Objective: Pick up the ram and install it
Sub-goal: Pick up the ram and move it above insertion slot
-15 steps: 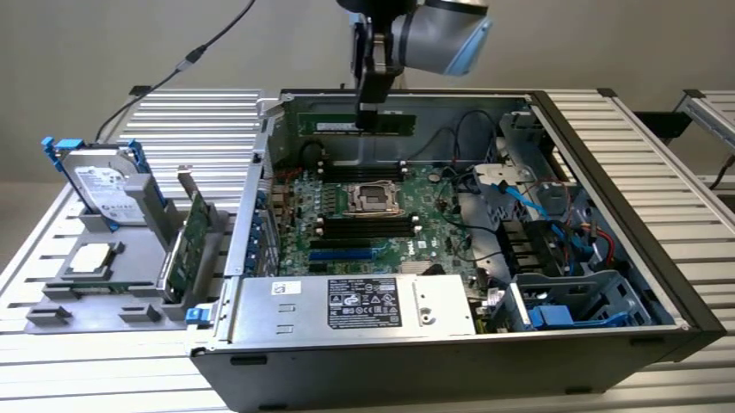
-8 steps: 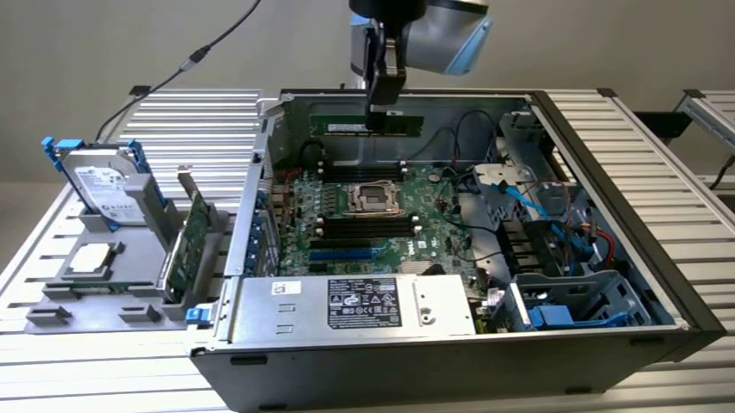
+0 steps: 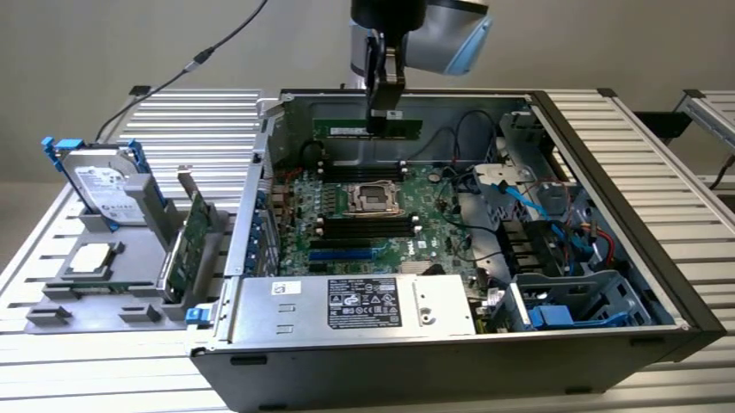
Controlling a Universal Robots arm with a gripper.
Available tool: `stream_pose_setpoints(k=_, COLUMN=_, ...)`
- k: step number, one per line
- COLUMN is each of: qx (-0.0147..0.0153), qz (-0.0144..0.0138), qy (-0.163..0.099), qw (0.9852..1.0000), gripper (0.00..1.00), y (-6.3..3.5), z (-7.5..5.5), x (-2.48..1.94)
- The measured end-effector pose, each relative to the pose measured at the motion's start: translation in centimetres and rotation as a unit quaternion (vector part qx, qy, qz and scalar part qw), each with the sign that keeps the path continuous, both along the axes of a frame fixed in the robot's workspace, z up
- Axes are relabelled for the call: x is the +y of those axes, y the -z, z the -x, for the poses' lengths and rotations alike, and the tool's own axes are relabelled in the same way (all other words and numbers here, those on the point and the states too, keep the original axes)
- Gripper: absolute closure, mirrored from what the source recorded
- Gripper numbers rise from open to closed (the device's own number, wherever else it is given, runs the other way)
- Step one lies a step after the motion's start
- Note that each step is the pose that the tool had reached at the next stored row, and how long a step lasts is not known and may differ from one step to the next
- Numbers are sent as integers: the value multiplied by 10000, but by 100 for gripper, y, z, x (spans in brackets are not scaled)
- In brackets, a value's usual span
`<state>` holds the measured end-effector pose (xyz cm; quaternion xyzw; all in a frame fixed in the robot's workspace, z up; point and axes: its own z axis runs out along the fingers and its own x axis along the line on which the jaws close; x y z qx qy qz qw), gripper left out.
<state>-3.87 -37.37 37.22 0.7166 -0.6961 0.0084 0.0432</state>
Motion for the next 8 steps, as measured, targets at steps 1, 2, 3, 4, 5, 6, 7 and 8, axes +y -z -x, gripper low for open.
stream_pose_setpoints(k=1, qx=0, qz=0, qy=-1, qw=10000, gripper=86, y=18, z=-3, x=8)
stream_pose_setpoints(k=2, qx=0, qz=0, qy=-2, qw=10000, gripper=86, y=36, z=-7, x=14)
stream_pose_setpoints(k=3, qx=-1, qz=-1, qy=-3, qw=10000, gripper=86, y=56, z=-12, x=20)
stream_pose_setpoints(k=4, qx=-1, qz=-1, qy=-3, qw=10000, gripper=86, y=74, z=-18, x=23)
stream_pose_setpoints(k=5, qx=0, qz=0, qy=-4, qw=10000, gripper=86, y=91, z=-25, x=24)
stream_pose_setpoints(k=6, qx=0, qz=-2, qy=-7, qw=10000, gripper=86, y=105, z=-32, x=25)
stream_pose_setpoints(k=7, qx=0, qz=-8, qy=-10, qw=10000, gripper=86, y=116, z=-38, x=25)
stream_pose_setpoints(k=8, qx=0, qz=-17, qy=-16, qw=10000, gripper=86, y=126, z=-43, x=25)
